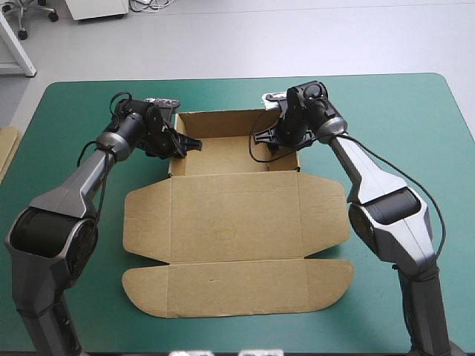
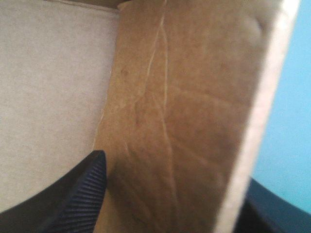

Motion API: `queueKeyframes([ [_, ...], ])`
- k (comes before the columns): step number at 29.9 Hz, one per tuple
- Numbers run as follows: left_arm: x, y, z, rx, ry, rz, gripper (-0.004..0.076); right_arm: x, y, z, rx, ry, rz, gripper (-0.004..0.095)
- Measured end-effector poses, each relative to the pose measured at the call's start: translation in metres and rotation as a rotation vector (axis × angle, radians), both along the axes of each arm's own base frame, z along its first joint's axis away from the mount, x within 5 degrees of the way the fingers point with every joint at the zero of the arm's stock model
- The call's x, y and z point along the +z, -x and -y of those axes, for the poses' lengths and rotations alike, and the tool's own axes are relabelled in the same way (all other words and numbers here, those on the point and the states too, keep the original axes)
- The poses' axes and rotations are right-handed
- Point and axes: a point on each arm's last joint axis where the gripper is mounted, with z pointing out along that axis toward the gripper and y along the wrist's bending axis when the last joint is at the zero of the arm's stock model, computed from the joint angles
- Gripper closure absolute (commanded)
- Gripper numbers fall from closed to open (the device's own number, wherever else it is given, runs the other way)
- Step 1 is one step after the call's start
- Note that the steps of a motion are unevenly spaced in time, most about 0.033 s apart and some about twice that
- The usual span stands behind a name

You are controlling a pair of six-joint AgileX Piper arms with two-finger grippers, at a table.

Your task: Fold the box

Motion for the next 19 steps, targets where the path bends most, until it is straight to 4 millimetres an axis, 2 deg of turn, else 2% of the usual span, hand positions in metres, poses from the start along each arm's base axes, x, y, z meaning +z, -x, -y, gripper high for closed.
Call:
queueKeyframes([
  [6, 0.038, 0.002, -0.002, -0.005, 0.002, 0.084, 0.0363, 0.026, 0.004, 0.012, -0.012, 0.042, 0.071, 0.0324],
  [12, 0.068, 0.004, -0.006, -0.005, -0.037, 0.114, 0.0363, 0.063, 0.013, 0.028, -0.035, 0.023, 0.142, 0.0325],
  [17, 0.108, 0.009, -0.007, -0.001, -0.018, 0.208, 0.0377, 0.109, 0.034, 0.038, -0.039, -0.005, 0.235, 0.0343],
  [19, 0.129, 0.015, -0.008, -0.004, -0.002, 0.261, 0.0428, 0.127, 0.044, 0.041, -0.039, -0.02, 0.274, 0.0424],
])
